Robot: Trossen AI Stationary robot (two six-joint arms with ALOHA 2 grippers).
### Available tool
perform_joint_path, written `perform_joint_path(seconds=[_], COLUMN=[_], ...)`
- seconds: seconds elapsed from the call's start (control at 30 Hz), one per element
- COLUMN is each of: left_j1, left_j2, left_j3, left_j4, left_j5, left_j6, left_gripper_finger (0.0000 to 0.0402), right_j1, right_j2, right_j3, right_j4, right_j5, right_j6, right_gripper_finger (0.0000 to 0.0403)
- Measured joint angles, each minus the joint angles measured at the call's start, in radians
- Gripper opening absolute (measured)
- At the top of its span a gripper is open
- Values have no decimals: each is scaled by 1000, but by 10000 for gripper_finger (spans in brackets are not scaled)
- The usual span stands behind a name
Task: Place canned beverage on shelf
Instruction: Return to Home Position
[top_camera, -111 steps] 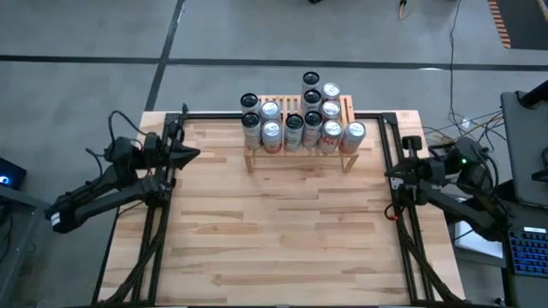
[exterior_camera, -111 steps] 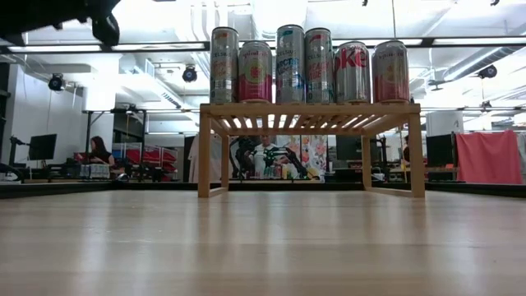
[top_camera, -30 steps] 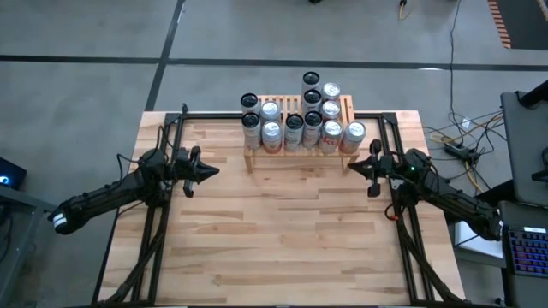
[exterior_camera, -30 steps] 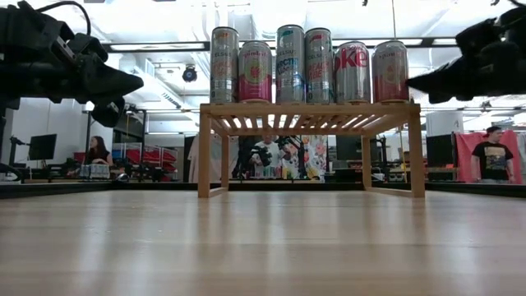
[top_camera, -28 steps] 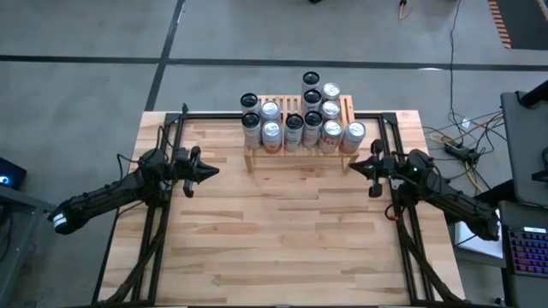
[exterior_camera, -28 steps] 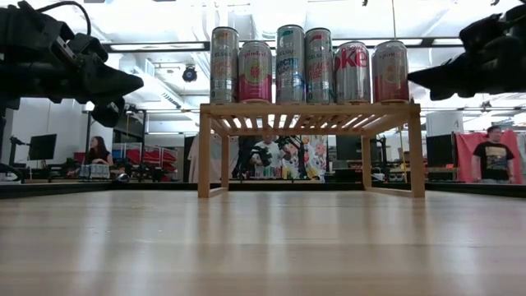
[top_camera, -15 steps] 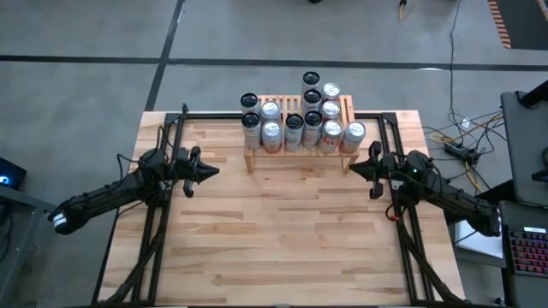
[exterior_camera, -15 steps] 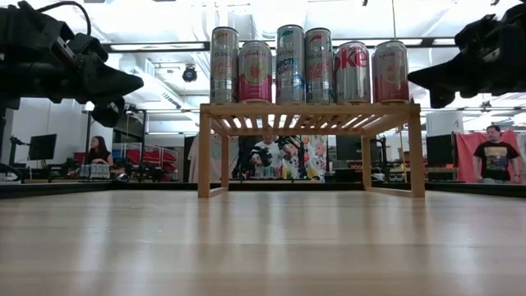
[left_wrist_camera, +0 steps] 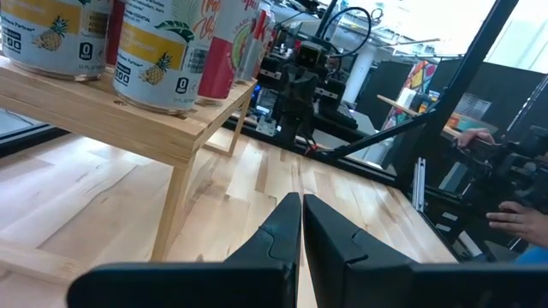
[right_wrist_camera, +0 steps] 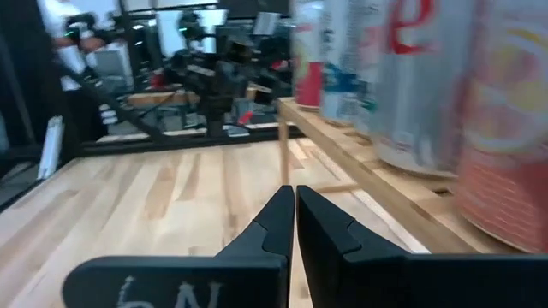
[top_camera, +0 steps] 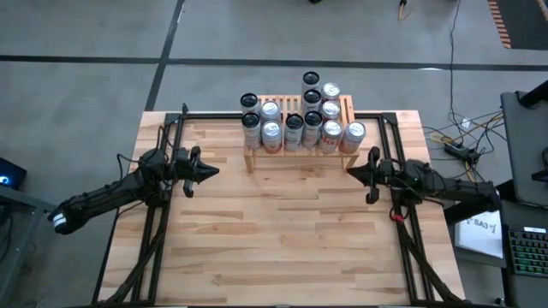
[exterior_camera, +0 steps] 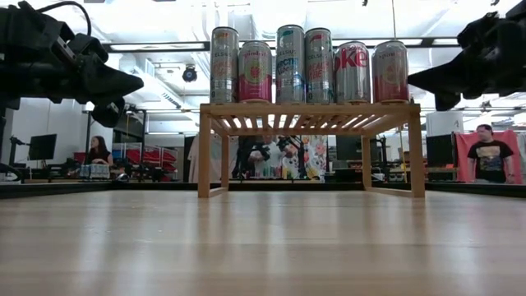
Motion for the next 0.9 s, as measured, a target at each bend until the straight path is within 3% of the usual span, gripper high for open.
perform_joint_path(seconds=[0.3, 0.9], left_j1=[0, 0], left_j2=[0, 0], left_j3=[0, 0], left_j4=[0, 0], left_j5=[0, 0], left_j6=[0, 0], left_gripper_finger=[0, 0], right_j1=[80, 89], right_j2=[0, 20], right_j3=[-4, -4], right_j4=[11, 17], right_j5=[19, 16], right_j6=[-60, -97], right_gripper_finger=[9, 9])
